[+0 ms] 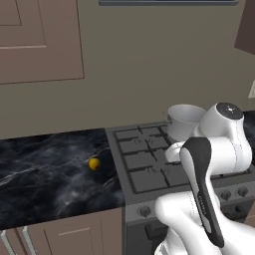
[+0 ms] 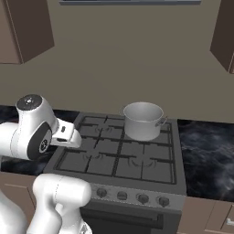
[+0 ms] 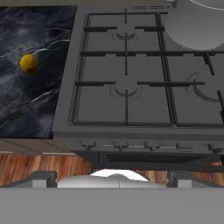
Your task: Turn on the burner for the pot on the stove. Wait thirty seconds for the pot to heat up. Then add the lemon to the pot.
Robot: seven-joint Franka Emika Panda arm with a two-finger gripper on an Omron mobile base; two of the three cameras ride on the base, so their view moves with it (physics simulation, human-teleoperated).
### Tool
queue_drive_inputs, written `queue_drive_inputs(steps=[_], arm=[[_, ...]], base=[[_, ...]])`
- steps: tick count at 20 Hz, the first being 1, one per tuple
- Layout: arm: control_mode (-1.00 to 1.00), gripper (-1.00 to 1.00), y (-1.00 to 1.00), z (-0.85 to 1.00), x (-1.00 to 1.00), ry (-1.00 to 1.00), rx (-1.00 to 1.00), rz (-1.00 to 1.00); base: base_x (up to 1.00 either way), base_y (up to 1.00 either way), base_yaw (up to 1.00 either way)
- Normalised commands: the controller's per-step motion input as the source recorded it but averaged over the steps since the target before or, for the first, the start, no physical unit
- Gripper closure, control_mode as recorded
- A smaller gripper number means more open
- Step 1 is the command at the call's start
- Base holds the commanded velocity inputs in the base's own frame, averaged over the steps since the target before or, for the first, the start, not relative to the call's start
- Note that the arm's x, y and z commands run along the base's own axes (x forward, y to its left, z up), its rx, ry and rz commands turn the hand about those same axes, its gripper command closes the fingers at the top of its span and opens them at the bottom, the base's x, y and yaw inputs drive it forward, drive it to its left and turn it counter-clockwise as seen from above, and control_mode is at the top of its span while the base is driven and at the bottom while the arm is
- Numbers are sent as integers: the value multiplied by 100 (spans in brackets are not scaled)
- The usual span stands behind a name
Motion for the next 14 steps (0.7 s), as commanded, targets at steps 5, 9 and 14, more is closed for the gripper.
queue_drive_inputs(steps=[5,9,14], arm=[[-100,-100,-7,0,-7,0,0,0],[-100,-100,-4,0,-25,-1,0,0],[-100,-100,-2,0,-16,-3,0,0]], base=[[0,0,0],[0,0,0],[0,0,0]])
